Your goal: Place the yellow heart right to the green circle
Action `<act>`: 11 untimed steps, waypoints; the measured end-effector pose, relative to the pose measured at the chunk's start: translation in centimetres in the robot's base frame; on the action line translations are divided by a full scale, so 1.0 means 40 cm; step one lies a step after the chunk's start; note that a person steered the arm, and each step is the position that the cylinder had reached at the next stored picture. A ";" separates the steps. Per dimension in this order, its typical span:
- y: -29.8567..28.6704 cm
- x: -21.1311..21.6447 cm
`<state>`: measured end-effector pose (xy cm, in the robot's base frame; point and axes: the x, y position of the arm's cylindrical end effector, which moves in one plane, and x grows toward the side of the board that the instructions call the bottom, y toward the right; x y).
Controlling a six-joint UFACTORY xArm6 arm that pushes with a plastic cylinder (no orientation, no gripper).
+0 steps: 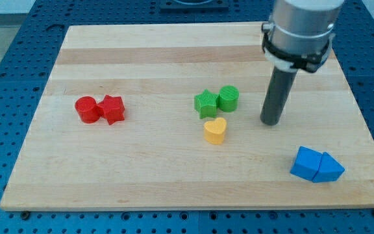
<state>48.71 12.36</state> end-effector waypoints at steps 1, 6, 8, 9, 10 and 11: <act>-0.036 0.097; -0.057 0.028; -0.162 0.051; -0.190 0.004; -0.079 -0.065; 0.042 -0.131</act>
